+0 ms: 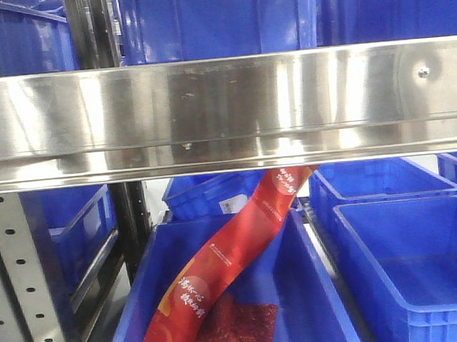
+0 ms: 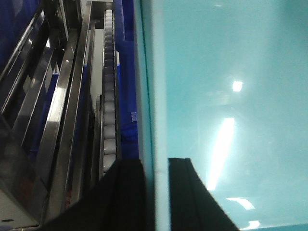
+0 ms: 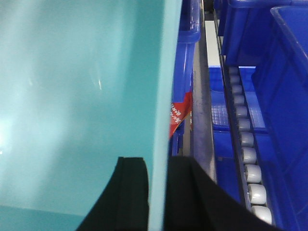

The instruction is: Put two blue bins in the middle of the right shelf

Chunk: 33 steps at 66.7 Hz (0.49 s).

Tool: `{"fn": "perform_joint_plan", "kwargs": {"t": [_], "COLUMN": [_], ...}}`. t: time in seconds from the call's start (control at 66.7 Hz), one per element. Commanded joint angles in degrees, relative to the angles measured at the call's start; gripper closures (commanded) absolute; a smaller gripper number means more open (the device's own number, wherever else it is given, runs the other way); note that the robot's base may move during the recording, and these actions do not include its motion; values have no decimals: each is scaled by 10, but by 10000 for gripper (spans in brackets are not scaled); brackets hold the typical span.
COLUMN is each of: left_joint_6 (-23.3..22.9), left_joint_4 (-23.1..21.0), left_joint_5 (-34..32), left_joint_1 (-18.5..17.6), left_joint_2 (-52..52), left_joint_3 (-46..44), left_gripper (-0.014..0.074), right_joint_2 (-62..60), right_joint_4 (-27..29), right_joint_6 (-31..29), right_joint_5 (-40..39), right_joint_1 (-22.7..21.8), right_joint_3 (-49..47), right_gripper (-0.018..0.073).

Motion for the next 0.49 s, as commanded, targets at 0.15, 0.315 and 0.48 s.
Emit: {"fn": "perform_joint_plan", "kwargs": {"t": [0.15, 0.315, 0.48], "left_joint_6": [0, 0, -11], "left_joint_4": [-30, -28, -24], "left_joint_5": [-85, -96, -158], "left_joint_1": [-3, -3, -3], "left_joint_2": [-6, -7, -7], "left_joint_3": [-9, 29, 94], "left_gripper": [707, 707, 707], "right_joint_2": [-10, -10, -10], "right_joint_4": [32, -14, -26], "right_joint_6": [-6, 42, 59], "right_joint_5": [-43, -68, -140], "right_joint_1": [5, 5, 5], "right_joint_3": [-6, 40, 88], "right_gripper": [726, 719, 719]}}
